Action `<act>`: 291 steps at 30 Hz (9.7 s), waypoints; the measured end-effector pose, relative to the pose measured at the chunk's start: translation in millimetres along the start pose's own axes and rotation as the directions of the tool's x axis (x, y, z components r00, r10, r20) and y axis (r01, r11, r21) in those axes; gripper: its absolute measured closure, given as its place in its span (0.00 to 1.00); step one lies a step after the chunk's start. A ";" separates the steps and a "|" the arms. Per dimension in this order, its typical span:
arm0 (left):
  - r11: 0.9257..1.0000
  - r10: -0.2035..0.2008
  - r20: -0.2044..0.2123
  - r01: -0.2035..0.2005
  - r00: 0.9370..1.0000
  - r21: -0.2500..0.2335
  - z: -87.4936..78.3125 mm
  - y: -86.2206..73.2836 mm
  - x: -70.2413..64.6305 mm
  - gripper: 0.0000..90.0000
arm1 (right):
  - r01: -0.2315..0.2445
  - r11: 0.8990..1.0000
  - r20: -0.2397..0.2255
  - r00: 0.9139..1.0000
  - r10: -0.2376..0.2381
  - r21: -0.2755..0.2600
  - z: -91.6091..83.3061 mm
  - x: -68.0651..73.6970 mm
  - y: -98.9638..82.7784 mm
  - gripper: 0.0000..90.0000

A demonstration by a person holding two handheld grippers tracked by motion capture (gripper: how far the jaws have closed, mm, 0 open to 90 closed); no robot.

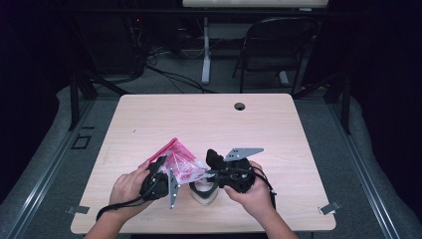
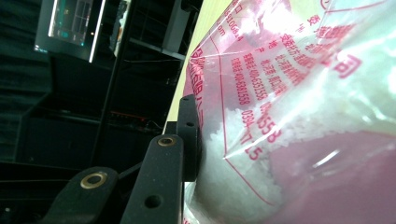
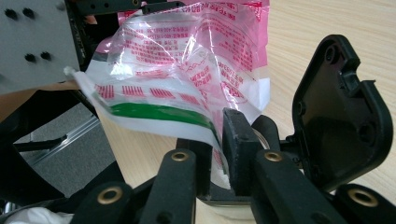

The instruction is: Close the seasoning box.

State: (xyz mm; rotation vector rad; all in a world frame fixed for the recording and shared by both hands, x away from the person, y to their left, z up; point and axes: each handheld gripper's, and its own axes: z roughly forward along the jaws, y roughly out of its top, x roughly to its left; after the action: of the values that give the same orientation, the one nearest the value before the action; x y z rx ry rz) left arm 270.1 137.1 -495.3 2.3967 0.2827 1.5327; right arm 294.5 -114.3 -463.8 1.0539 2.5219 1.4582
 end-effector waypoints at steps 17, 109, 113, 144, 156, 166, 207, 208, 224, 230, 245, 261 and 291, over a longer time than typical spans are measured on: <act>0.997 -0.071 0.027 0.071 0.997 0.001 4.0 -6.7 -1.6 0.86 | 0.013 0.999 0.008 1.000 -0.013 -0.037 -3.3 0.0 1.6 0.70; 0.790 -0.595 0.262 0.613 0.760 0.017 21.3 -64.6 23.1 0.86 | 0.030 0.994 0.059 0.998 -0.024 -0.104 -15.9 -0.9 0.4 0.61; 0.776 -0.614 0.262 0.630 0.745 0.027 25.2 -69.8 24.4 0.86 | 0.031 0.994 0.064 0.998 -0.024 -0.106 -18.1 -0.9 -0.6 0.61; 0.673 -0.728 0.261 0.734 0.634 0.096 49.0 -100.5 28.2 0.86 | 0.018 0.992 0.102 0.995 -0.005 -0.123 -24.8 -2.9 -6.2 0.60; 0.617 -0.778 0.246 0.777 0.578 0.126 55.2 -115.2 28.0 0.86 | 0.022 0.991 0.109 0.994 -0.007 -0.135 -25.1 -3.4 -5.8 0.60; 0.605 -0.792 0.210 0.782 0.573 0.149 60.5 -123.9 25.7 0.86 | 0.016 0.990 0.103 0.995 -0.002 -0.137 -25.2 -4.2 -6.1 0.60; 0.460 -0.882 0.231 0.857 0.410 0.233 75.4 -143.8 14.5 0.57 | 0.032 0.987 0.119 0.993 -0.013 -0.158 -23.5 -5.2 -7.3 0.57; 0.463 -0.881 0.226 0.857 0.416 0.228 74.4 -143.2 14.8 0.55 | 0.034 0.987 0.122 0.992 -0.015 -0.158 -23.6 -5.3 -7.3 0.57; 0.456 -0.881 0.221 0.875 0.418 0.165 62.5 -136.7 22.4 0.48 | 0.057 0.982 0.132 0.991 -0.033 -0.180 -23.0 -4.9 -7.6 0.56; 0.460 -0.876 0.237 0.874 0.419 0.156 58.7 -132.3 23.8 0.45 | 0.055 0.985 0.145 0.989 -0.031 -0.165 -23.1 -4.1 -7.5 0.54; 0.504 -0.840 0.308 0.853 0.446 0.138 52.2 -112.9 21.7 0.45 | 0.033 0.984 0.132 0.991 -0.010 -0.173 -25.4 -4.5 -7.5 0.60; 0.556 -0.790 0.395 0.820 0.468 0.140 46.3 -87.1 14.5 0.43 | 0.027 0.985 0.133 0.991 -0.005 -0.169 -28.5 -4.8 -6.8 0.64; 0.604 -0.737 0.495 0.778 0.461 0.173 33.8 -61.2 20.5 0.44 | -0.022 0.997 0.148 0.988 0.033 -0.078 -44.1 -13.8 0.6 0.65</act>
State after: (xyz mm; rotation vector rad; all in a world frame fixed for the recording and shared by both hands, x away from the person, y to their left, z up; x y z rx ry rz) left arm 308.6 196.7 -511.8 2.0179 0.9882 0.4294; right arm 289.7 -155.1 -442.8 1.1436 2.3406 1.4125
